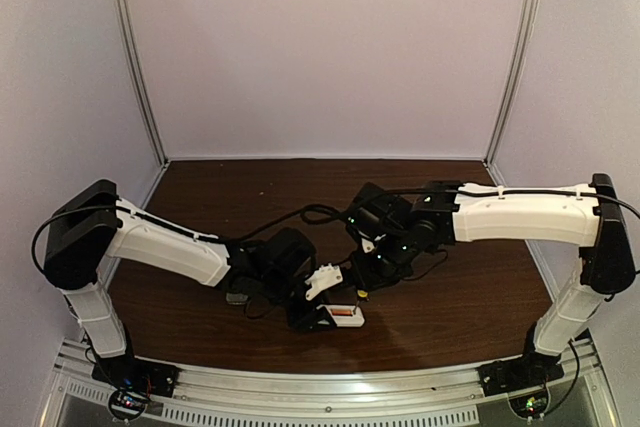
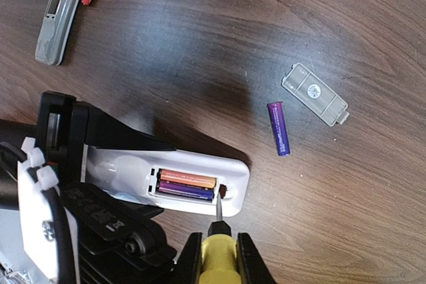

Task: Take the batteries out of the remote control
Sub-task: Remove the battery from the remote control without the battery cover.

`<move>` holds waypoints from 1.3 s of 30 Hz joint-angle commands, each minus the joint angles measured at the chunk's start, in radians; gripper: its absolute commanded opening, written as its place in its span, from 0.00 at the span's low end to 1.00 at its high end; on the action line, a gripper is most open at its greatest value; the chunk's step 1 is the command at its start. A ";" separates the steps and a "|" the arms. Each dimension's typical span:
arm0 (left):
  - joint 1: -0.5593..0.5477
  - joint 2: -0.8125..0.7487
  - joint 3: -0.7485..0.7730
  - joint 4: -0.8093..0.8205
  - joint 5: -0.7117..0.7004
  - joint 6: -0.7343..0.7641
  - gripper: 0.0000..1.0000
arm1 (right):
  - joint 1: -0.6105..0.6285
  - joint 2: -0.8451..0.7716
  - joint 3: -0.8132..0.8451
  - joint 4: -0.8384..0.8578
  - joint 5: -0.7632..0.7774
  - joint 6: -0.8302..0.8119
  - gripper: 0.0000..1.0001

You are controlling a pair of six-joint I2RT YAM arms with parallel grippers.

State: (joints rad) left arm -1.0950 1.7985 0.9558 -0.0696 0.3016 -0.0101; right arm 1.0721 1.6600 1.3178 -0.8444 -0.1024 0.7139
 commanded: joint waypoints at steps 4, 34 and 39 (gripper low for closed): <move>-0.007 -0.008 -0.027 -0.016 -0.022 -0.018 0.00 | 0.014 -0.023 0.026 0.039 0.049 0.014 0.00; -0.007 -0.010 -0.023 -0.007 -0.030 -0.028 0.00 | 0.029 0.039 0.042 -0.050 0.002 -0.050 0.00; -0.008 -0.008 -0.025 -0.006 -0.026 -0.033 0.00 | 0.038 0.066 0.027 -0.027 0.000 -0.043 0.00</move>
State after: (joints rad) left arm -1.0962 1.7958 0.9459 -0.0593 0.2947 -0.0280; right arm 1.0847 1.6901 1.3376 -0.8730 -0.0879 0.6914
